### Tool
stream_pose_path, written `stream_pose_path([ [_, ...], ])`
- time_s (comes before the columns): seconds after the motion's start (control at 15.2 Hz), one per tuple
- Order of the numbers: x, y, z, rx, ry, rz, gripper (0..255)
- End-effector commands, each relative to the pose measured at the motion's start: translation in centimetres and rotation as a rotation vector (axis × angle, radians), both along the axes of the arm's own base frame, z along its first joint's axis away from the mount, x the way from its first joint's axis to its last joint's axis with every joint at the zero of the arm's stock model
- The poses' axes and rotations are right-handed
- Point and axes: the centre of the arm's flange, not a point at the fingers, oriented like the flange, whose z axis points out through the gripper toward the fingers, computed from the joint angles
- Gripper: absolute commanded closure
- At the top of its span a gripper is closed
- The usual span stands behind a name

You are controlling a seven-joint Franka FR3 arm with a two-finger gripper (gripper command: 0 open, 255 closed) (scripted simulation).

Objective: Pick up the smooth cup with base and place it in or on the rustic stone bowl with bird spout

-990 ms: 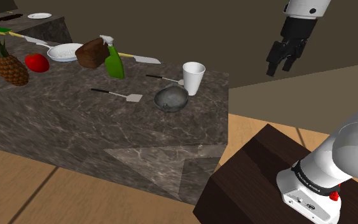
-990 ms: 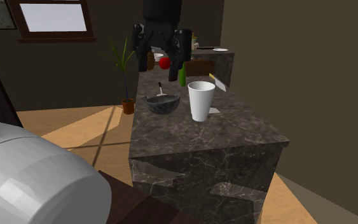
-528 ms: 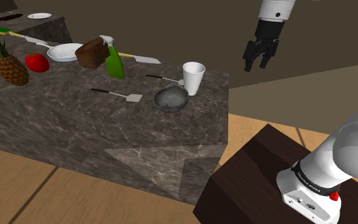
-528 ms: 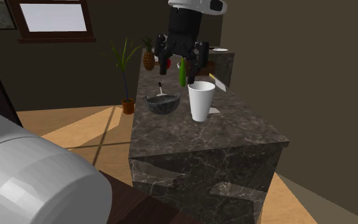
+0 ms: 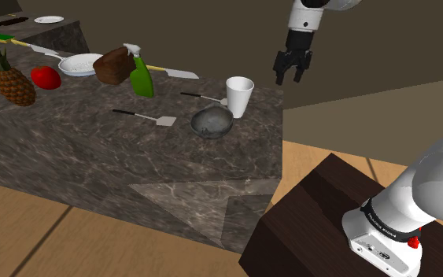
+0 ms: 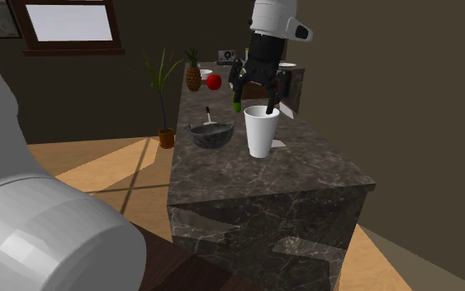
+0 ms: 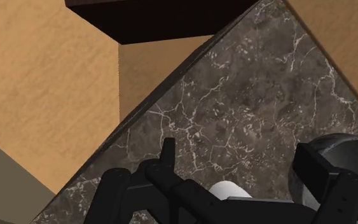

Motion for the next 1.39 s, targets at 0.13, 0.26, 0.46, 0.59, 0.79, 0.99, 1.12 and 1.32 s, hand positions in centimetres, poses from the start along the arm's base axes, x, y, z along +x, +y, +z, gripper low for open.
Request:
stream_pose_path([
  [0.13, 5.2, -0.9, -1.7, 0.017, 0.004, 0.005, 0],
  [0.26, 7.7, -1.2, -2.7, 0.026, 0.006, 0.008, 0],
  [0.46, 11.5, -1.7, -4.2, 0.038, 0.010, 0.012, 0],
  [0.59, 13.9, -2.0, -5.2, 0.047, 0.012, 0.014, 0],
  [0.79, 17.7, -2.4, -6.7, 0.060, 0.016, 0.018, 0],
  [0.99, 18.0, -2.2, -7.9, 0.062, 0.016, 0.019, 0],
  [1.12, 17.8, -2.0, -8.9, 0.062, 0.016, 0.019, 0],
  [1.32, 17.5, -1.7, -10.8, 0.062, 0.016, 0.019, 0],
])
